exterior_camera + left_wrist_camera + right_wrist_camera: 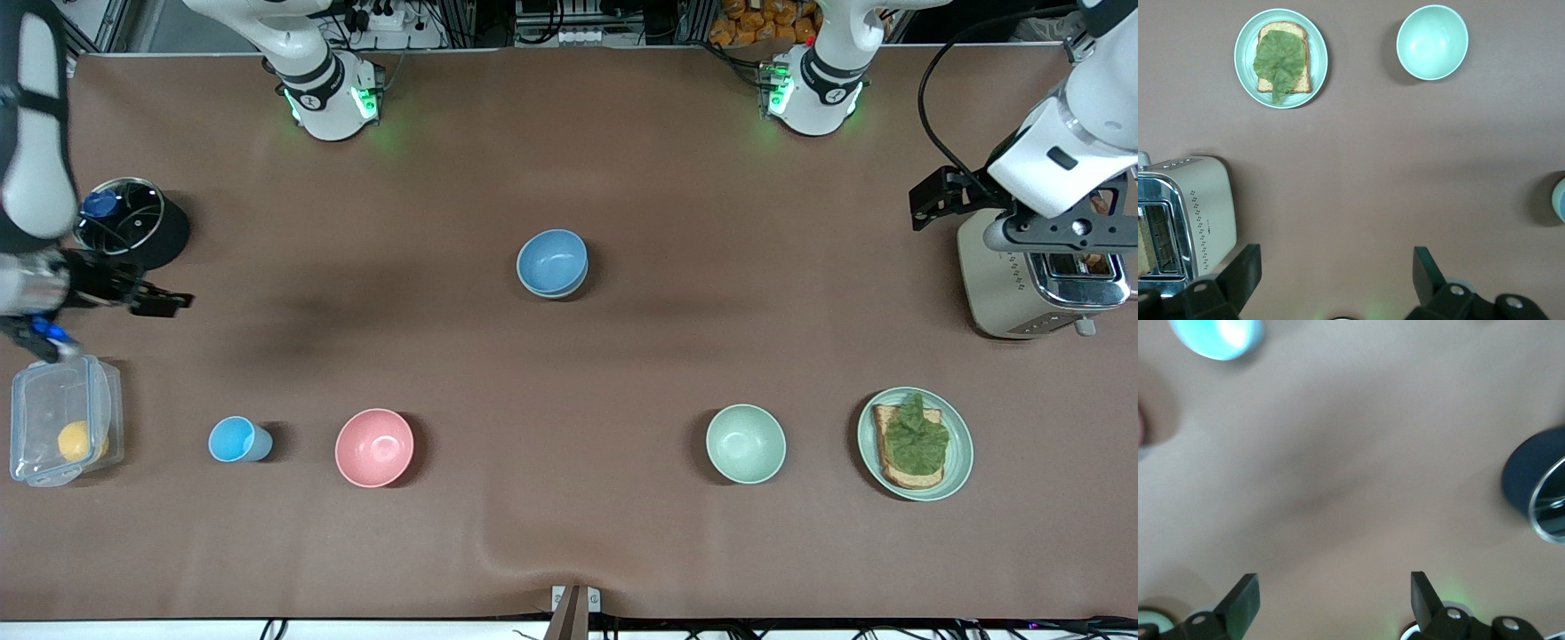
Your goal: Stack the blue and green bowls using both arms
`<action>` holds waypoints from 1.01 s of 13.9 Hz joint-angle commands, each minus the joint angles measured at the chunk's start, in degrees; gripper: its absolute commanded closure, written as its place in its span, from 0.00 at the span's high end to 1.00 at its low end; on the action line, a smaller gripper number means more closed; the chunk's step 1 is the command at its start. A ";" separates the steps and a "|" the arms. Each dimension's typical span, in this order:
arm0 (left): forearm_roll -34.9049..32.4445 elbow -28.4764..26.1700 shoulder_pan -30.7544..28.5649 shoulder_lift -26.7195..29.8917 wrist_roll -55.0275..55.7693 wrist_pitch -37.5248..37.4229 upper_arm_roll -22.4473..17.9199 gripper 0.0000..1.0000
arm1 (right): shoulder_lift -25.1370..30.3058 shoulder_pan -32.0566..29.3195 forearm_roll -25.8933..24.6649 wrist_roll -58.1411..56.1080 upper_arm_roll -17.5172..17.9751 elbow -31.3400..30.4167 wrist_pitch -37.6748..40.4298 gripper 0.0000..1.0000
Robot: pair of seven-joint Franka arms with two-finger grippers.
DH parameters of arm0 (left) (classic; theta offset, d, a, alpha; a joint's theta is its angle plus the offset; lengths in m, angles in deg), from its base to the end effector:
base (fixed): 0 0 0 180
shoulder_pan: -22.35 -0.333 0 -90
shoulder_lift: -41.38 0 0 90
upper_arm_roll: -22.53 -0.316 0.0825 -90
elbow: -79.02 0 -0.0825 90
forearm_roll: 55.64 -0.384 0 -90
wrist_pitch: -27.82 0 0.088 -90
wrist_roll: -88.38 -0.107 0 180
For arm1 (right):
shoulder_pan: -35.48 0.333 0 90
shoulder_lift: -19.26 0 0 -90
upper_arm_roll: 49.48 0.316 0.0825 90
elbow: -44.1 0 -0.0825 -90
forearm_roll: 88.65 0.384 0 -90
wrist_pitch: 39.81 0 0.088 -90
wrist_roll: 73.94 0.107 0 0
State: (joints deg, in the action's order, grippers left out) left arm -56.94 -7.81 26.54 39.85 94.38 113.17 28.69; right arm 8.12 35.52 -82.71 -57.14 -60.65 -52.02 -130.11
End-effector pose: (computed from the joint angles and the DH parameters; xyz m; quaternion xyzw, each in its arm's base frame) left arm 0.5462 -0.0962 0.6288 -0.9989 0.0373 0.0245 0.0135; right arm 0.5783 -0.0953 0.4661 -0.9575 0.2471 0.1468 0.0252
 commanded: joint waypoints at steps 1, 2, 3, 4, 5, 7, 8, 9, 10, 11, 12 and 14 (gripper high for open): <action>2.10 0.17 -0.23 0.91 -0.54 -0.62 -0.28 1.00 | 5.94 -0.74 -3.14 0.16 6.06 2.59 3.02 1.00; 1.84 0.26 -0.23 0.39 -0.46 -0.62 -0.28 1.00 | 7.61 -0.22 -2.70 0.34 6.24 3.30 3.20 1.00; 2.01 0.34 -0.23 0.12 -0.72 -0.62 -0.36 1.00 | 9.02 0.05 -2.61 0.25 7.03 3.57 3.03 1.00; 2.10 0.17 -0.32 0.64 -0.28 -0.53 -0.28 1.00 | 10.25 0.14 -2.61 0.25 7.91 4.27 2.94 1.00; 2.01 0.17 -0.75 0.56 -0.28 -0.45 -0.36 1.00 | 10.87 0.23 -2.61 0.08 8.52 5.06 2.94 1.00; 2.27 0.17 -1.72 0.47 -0.63 -0.09 -0.28 1.00 | 11.05 0.14 -2.78 -1.85 10.02 6.56 3.12 1.00; 2.54 0.00 -2.77 0.56 -0.63 0.08 -0.28 1.00 | 11.05 0.05 -2.70 -2.29 10.03 6.47 2.94 1.00; 3.23 -0.09 -3.04 0.47 -0.63 0.08 -0.28 1.00 | 11.31 0.05 -2.78 -2.30 10.03 6.56 2.94 1.00; 3.24 -0.18 -3.04 0.47 -0.63 0.17 -0.28 1.00 | 11.75 0.14 -2.78 -2.30 10.11 6.47 2.85 1.00; 3.24 -0.18 -3.13 0.39 -0.63 0.43 -0.28 1.00 | 11.93 0.14 -2.70 -2.30 10.20 6.47 2.85 1.00; 3.24 -0.27 -3.22 0.38 -0.63 0.52 -0.28 1.00 | 11.93 -0.04 -2.69 -2.30 10.29 6.47 2.68 1.00; 3.24 -0.36 -3.74 0.38 -0.63 0.52 -0.28 1.00 | 11.84 -0.13 -2.69 -2.30 10.20 6.47 2.50 1.00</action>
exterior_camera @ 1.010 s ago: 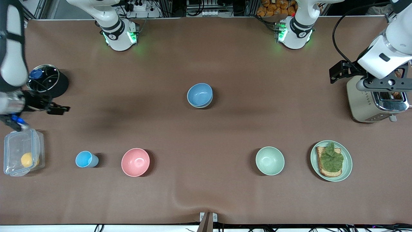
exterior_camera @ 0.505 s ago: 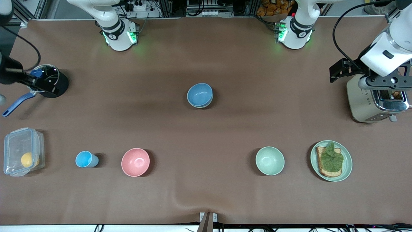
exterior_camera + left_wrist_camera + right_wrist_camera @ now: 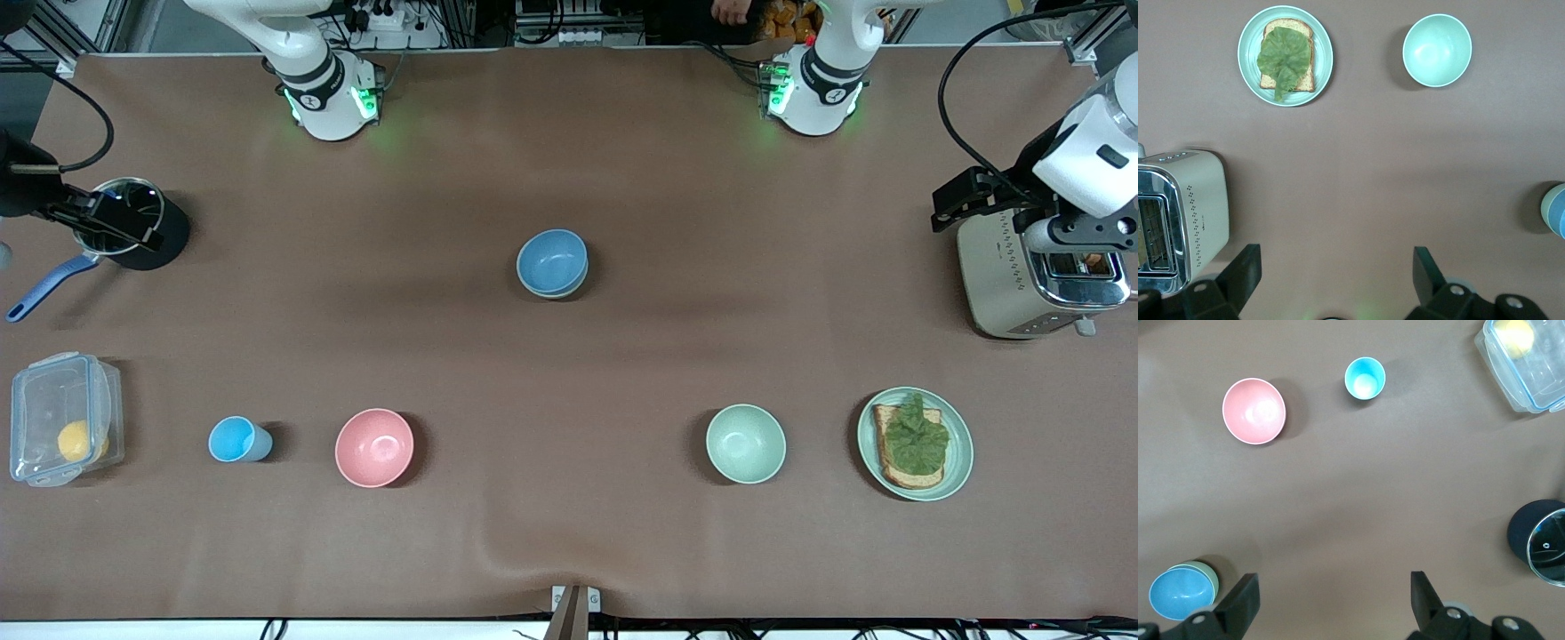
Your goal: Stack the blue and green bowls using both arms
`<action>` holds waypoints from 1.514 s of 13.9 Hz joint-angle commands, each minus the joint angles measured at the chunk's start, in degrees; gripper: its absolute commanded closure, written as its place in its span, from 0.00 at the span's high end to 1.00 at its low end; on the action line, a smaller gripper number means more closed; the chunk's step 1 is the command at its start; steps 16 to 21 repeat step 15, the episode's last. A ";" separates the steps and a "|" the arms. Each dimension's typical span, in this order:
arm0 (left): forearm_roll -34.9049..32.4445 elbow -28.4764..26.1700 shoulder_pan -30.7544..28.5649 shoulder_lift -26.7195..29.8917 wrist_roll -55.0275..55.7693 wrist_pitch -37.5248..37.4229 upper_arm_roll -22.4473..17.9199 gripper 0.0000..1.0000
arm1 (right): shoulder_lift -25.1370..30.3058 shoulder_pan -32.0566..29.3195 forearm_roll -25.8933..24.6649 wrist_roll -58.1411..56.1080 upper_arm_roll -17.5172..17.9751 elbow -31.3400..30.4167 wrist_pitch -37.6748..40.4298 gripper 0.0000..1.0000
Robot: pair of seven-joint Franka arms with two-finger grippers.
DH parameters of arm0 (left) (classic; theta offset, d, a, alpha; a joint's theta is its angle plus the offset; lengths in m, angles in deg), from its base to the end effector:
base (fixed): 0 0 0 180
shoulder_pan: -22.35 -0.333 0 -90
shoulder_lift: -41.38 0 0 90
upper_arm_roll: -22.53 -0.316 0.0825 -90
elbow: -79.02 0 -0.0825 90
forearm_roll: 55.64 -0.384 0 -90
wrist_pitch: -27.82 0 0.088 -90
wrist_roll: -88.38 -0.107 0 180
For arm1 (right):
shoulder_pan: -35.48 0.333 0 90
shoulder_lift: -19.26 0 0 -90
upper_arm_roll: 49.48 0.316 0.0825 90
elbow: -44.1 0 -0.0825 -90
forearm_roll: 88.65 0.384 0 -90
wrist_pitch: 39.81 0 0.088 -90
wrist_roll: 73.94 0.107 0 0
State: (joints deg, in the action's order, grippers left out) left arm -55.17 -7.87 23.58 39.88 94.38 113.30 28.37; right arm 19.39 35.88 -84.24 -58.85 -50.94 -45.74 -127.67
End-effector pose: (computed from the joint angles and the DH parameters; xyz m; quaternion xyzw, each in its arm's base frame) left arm 0.5505 -0.0684 0.6287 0.9996 -0.0096 -0.0258 0.0025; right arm 0.5499 -0.0017 0.6242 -0.9893 0.1395 0.0207 0.0362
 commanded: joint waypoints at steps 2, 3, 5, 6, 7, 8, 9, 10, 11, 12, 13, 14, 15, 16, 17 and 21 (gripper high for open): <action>1.47 -0.39 -0.88 0.36 -0.63 0.31 0.05 1.00 | 0.66 -0.22 -1.16 -0.58 0.58 0.28 0.06 1.00; 1.47 -0.39 -0.79 0.36 -0.63 0.31 0.05 1.00 | 0.66 -0.31 -1.16 -0.58 0.58 0.28 0.06 1.00; 1.47 -0.39 -0.79 0.36 -0.55 0.31 0.05 1.00 | 0.65 -0.31 -1.16 -0.58 0.58 0.19 0.06 1.00; 1.47 -0.39 -0.79 0.36 -0.55 0.39 0.05 1.00 | 0.66 -0.31 -1.16 -0.58 0.67 0.28 0.06 1.00; 1.47 -0.39 -0.79 0.36 -0.55 0.39 0.05 1.00 | 0.66 -0.40 -1.16 -0.58 0.76 0.28 0.06 1.00; 1.47 -0.39 -0.79 0.36 -0.55 0.39 0.05 1.00 | 0.66 -0.66 -1.16 -0.58 0.76 0.19 0.06 1.00; 1.47 -0.39 -0.79 0.36 -0.55 0.39 0.14 1.00 | 0.66 -0.75 -1.16 -0.58 0.84 0.10 0.06 1.00; 1.38 -0.39 -0.79 0.36 -0.55 0.39 0.14 1.00 | 0.66 -0.75 -1.16 -0.58 0.84 0.10 -0.03 1.00; 1.38 -0.39 -0.79 0.36 -0.55 0.39 0.14 1.00 | 0.57 -0.84 -1.16 -0.67 1.11 0.10 0.06 1.00; 1.21 -0.39 -0.79 0.36 -0.55 0.39 0.14 1.00 | 0.57 -0.84 -1.16 -0.67 1.11 0.10 -0.03 1.00; 1.12 -0.39 -0.79 0.36 -0.55 0.39 0.23 1.00 | 0.57 -0.49 -1.24 -0.67 1.02 0.10 0.06 1.00; 1.03 -0.39 -0.79 0.36 -0.55 0.39 0.23 1.00 | 0.48 -0.31 -1.33 -0.59 0.93 0.10 0.14 1.00; 1.12 -0.39 -0.79 0.36 -0.55 0.39 0.31 1.00 | 0.48 -0.40 -1.33 -0.58 0.93 0.19 0.15 1.00; 1.12 -0.39 -0.79 0.36 -0.55 0.39 0.31 1.00 | 0.48 -0.40 -1.33 -0.58 0.93 0.19 0.15 1.00; 1.12 -0.39 -0.79 0.36 -0.55 0.39 0.31 1.00 | 0.48 -0.40 -1.33 -0.58 0.93 0.19 0.15 1.00; 1.12 -0.39 -0.79 0.36 -0.55 0.39 0.31 1.00 | 0.48 -0.40 -1.33 -0.58 0.93 0.19 0.15 1.00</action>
